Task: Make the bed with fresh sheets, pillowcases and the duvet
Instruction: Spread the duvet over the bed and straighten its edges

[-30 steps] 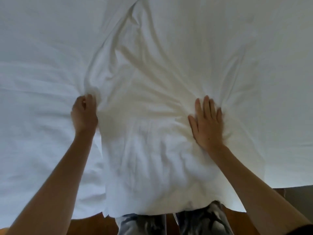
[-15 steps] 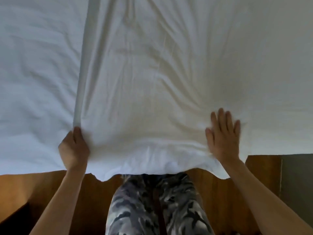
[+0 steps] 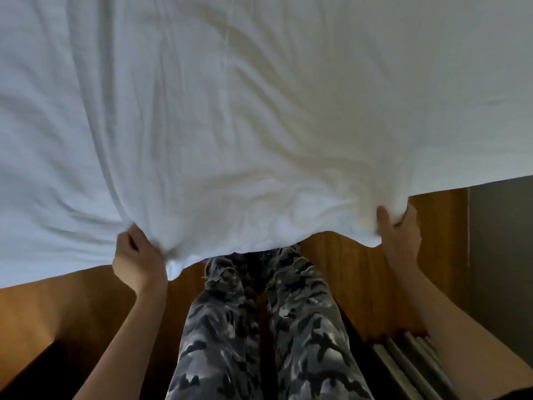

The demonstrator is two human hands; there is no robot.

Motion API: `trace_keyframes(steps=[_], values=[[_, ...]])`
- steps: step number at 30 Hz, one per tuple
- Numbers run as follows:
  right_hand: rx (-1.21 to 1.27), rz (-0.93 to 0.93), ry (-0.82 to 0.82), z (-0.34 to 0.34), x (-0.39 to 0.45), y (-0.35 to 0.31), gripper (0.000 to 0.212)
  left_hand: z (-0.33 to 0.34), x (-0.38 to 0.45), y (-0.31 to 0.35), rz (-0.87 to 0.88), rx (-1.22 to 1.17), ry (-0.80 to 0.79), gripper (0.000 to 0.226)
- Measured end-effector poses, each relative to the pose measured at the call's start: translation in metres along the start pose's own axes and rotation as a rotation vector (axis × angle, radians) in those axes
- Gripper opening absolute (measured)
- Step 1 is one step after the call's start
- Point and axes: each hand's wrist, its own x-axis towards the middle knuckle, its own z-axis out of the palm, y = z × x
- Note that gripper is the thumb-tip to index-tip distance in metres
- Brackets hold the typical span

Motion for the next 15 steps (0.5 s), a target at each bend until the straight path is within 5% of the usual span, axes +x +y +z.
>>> trace_keyframes(steps=[5,8,15], values=[[0.295,0.116,-0.125,0.001,0.001,0.009,0.048,-0.004,-0.001,-0.006,-0.028,-0.087,0.013,0.037],[0.367,0.17,-0.062,0.006,0.001,0.002,0.042,-0.019,0.003,-0.015,0.018,-0.053,0.011,0.039],[0.035,-0.003,-0.115,-0.038,-0.01,0.03,0.032,-0.028,0.003,-0.029,-0.021,0.161,-0.006,0.04]])
